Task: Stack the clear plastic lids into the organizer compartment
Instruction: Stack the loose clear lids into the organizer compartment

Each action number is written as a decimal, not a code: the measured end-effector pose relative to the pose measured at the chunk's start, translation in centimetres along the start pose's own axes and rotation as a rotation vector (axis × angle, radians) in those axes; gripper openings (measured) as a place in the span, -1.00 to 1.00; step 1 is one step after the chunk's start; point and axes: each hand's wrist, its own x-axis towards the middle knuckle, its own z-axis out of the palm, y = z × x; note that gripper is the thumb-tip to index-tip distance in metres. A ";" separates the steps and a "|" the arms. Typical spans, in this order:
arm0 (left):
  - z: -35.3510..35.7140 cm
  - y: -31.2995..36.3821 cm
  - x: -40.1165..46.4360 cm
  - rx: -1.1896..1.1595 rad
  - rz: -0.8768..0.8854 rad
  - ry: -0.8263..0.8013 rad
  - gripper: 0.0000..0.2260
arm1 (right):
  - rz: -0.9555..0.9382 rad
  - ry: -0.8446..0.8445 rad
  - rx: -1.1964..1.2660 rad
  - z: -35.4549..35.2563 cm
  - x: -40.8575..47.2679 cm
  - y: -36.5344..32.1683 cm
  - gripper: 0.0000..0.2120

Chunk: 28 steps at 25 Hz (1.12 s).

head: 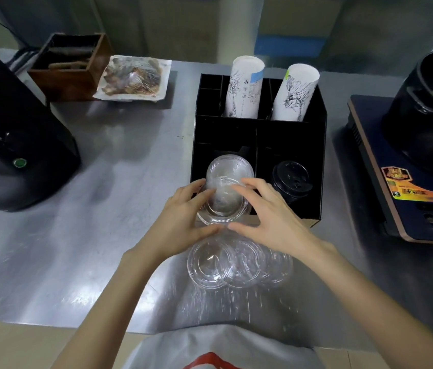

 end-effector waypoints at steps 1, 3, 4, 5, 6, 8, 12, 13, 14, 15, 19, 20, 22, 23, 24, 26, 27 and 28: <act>0.0 0.2 0.6 -0.013 0.011 -0.002 -0.29 | 0.015 0.006 0.003 -0.3 0.3 0.2 -0.37; 0.0 0.4 1.9 -0.042 0.019 -0.004 -0.37 | 0.044 0.013 0.010 -0.9 0.9 0.7 -0.37; 0.0 0.4 2.5 -0.055 0.022 0.003 -0.41 | 0.056 0.012 0.013 -1.1 1.1 0.9 -0.37; 0.0 0.3 3.2 -0.062 0.026 0.011 -0.44 | 0.069 0.011 0.017 -1.3 1.5 1.1 -0.37; 0.0 0.2 3.7 -0.061 0.031 0.016 -0.45 | 0.080 0.006 0.021 -1.4 1.9 1.2 -0.37; 0.0 0.0 4.6 -0.050 0.036 0.013 -0.45 | 0.094 -0.002 0.030 -1.6 2.6 1.4 -0.38; 0.0 -0.7 6.1 -0.011 0.046 -0.009 -0.42 | 0.103 -0.008 0.017 -1.8 4.0 2.0 -0.40; 0.0 -0.9 6.3 0.001 0.045 -0.017 -0.41 | 0.103 -0.009 0.011 -1.8 4.2 2.1 -0.40; 0.2 -1.0 6.5 0.011 0.042 -0.024 -0.41 | 0.107 -0.014 0.003 -1.6 4.4 2.2 -0.41; 0.4 -1.2 6.7 0.016 0.040 -0.030 -0.42 | 0.111 -0.017 -0.006 -1.5 4.6 2.3 -0.41; 1.1 -1.4 7.0 0.051 0.060 -0.025 -0.45 | 0.102 0.006 -0.044 -0.9 5.0 2.8 -0.43; 1.2 -1.4 7.0 0.057 0.058 -0.027 -0.45 | 0.106 0.013 -0.040 -0.8 5.0 2.8 -0.45; 1.3 -1.4 6.8 0.074 0.066 -0.030 -0.48 | 0.096 0.018 -0.044 -0.5 4.9 2.9 -0.48; 1.3 -1.4 6.8 0.086 0.072 -0.031 -0.49 | 0.075 0.021 -0.060 -0.3 4.8 2.9 -0.50; 1.3 -1.4 6.7 0.099 0.078 -0.030 -0.51 | 0.059 0.018 -0.074 0.0 4.8 3.0 -0.52; 1.4 -1.4 6.4 0.127 0.085 -0.019 -0.52 | 0.052 0.021 -0.077 0.3 4.6 3.2 -0.54; 1.5 -1.4 6.3 0.133 0.083 -0.012 -0.51 | 0.057 0.029 -0.074 0.4 4.5 3.3 -0.55; 1.6 -1.4 6.1 0.129 0.075 -0.005 -0.49 | 0.062 0.040 -0.073 0.4 4.3 3.4 -0.56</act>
